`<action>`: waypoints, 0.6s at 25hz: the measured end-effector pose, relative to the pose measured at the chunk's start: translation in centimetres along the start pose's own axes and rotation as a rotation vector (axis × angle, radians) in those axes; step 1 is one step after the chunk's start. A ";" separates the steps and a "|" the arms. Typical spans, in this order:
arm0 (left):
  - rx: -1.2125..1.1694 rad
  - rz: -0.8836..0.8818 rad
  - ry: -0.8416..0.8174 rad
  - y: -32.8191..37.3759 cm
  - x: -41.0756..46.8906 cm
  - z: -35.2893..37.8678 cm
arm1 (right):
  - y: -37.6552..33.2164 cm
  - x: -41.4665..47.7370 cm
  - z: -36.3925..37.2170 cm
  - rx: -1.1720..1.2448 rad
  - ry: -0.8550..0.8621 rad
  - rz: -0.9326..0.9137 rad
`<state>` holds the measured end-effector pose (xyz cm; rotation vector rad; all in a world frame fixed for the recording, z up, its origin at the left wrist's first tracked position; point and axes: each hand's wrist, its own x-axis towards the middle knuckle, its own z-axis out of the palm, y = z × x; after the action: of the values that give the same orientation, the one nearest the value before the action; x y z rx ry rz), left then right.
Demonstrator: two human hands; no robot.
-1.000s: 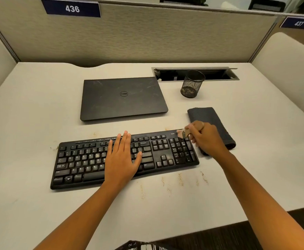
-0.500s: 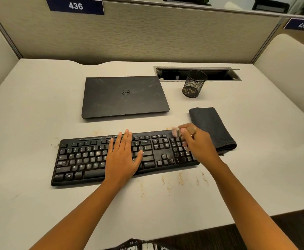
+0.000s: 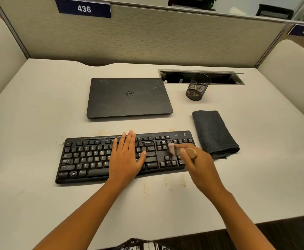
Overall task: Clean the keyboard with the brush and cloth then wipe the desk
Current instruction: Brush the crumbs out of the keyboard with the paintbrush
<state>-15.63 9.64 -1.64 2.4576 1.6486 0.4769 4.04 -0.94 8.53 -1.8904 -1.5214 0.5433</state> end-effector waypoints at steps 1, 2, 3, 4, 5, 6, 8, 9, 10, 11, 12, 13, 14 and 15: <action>0.000 0.001 -0.001 0.0 0.0 0.0 | 0.1 -0.1 0.5 -0.009 -0.007 0.019; 0.003 0.001 -0.001 0.1 0.0 0.0 | 0.1 -0.2 0.5 -0.021 -0.030 0.060; 0.007 0.000 0.000 0.1 0.1 0.0 | 0.2 -0.1 0.4 -0.015 -0.050 0.108; 0.011 -0.002 -0.001 0.1 0.1 0.0 | 0.1 0.0 0.2 0.003 -0.050 0.143; 0.012 -0.002 -0.005 0.0 0.0 0.0 | 0.0 0.0 0.2 0.019 -0.016 0.146; 0.012 -0.001 -0.007 0.0 0.0 0.0 | -0.2 -0.1 0.3 0.027 0.037 0.117; 0.012 -0.001 -0.006 -0.1 0.0 0.0 | -0.6 -0.3 0.9 0.024 0.086 0.061; 0.009 0.000 -0.006 -0.1 0.0 -0.1 | -0.6 -0.2 1.2 0.016 0.077 0.057; 0.006 0.000 -0.005 0.0 0.0 -0.1 | -0.5 0.0 1.3 -0.001 0.055 0.077; 0.003 -0.001 -0.002 0.0 0.0 -0.1 | -0.2 0.3 1.3 -0.014 0.030 0.108; 0.001 -0.002 -0.001 0.0 0.0 -0.1 | -0.2 0.6 1.2 0.000 0.017 0.136; 0.001 -0.001 -0.006 -0.1 0.0 -0.2 | -0.2 0.8 1.1 0.024 0.032 0.146; 0.002 0.000 -0.014 -0.1 0.0 -0.2 | -0.2 0.8 1.1 0.038 0.065 0.125; 0.001 -0.001 -0.017 0.0 0.0 -0.2 | -0.3 0.6 1.3 0.042 0.088 0.090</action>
<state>-15.74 9.63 -1.49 2.4548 1.6445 0.4541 3.15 -0.04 7.86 -1.9322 -1.3647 0.5213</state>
